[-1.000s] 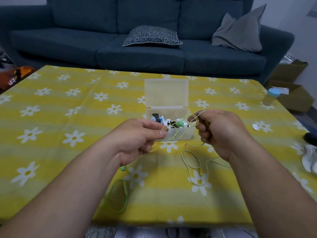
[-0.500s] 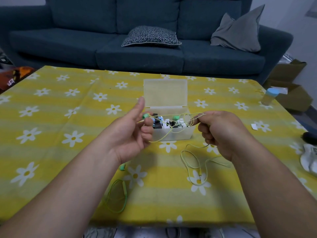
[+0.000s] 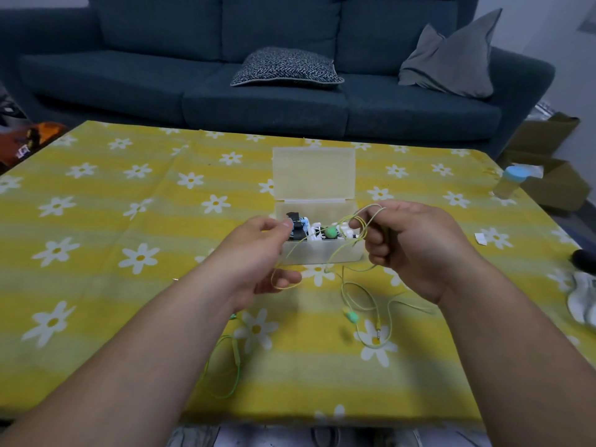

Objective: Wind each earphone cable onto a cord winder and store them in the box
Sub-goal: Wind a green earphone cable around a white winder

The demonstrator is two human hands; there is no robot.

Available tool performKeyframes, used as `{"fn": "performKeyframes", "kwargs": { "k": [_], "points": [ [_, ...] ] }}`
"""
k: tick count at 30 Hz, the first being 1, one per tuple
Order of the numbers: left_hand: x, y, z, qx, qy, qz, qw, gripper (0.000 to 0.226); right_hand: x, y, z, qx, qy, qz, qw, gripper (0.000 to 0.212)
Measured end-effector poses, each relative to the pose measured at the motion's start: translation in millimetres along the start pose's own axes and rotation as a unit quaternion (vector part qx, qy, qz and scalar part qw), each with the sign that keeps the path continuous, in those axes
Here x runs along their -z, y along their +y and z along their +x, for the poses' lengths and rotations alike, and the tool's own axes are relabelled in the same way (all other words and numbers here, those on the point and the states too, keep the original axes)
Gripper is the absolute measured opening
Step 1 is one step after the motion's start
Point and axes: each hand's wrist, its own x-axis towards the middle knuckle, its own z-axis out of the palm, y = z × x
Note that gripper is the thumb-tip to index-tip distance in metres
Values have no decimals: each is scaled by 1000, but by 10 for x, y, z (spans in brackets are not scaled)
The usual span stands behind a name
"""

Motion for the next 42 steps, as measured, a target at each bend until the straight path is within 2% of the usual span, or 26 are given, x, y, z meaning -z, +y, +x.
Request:
{"fn": "performKeyframes", "kwargs": {
  "k": [3, 7, 9, 12, 15, 21, 27, 32, 34, 39, 42],
  "points": [
    [-15, -50, 17, -138, -14, 101, 985, 27, -10, -1, -5, 2, -13, 6, 1000, 37],
    [-68, -12, -26, -274, -46, 66, 958, 4, -36, -4, -16, 1, -32, 11, 999, 38],
    [-79, -3, -41, -313, -42, 86, 945, 17, -42, -6, -23, -3, -44, 15, 999, 37],
    [-96, -9, -74, -337, -32, 120, 933, 27, -55, -9, -36, -14, -56, 37, 998, 40],
    [-114, -12, -76, -358, -27, 120, 926, 25, -56, -11, -37, -21, -65, 53, 996, 40],
    [-85, -7, -38, -329, -54, 51, 941, 17, -24, 1, -15, -16, -64, 22, 998, 36],
    [-90, -3, -43, -299, -47, 11, 953, 13, -31, 8, -14, -22, -54, 3, 998, 34],
    [-78, -20, -26, -361, -7, 84, 929, 19, -46, 3, -28, -42, -31, -14, 999, 42],
    [-69, -18, -32, -383, 2, 110, 917, 20, -51, 5, -29, -53, -26, -36, 998, 39],
    [-68, -29, 4, -393, 44, 148, 907, 15, -68, -3, -45, -64, -56, -77, 993, 32],
    [-108, -46, 32, -371, 57, 138, 916, 14, -85, -18, -52, -56, -68, -80, 993, 34]
  ]
}}
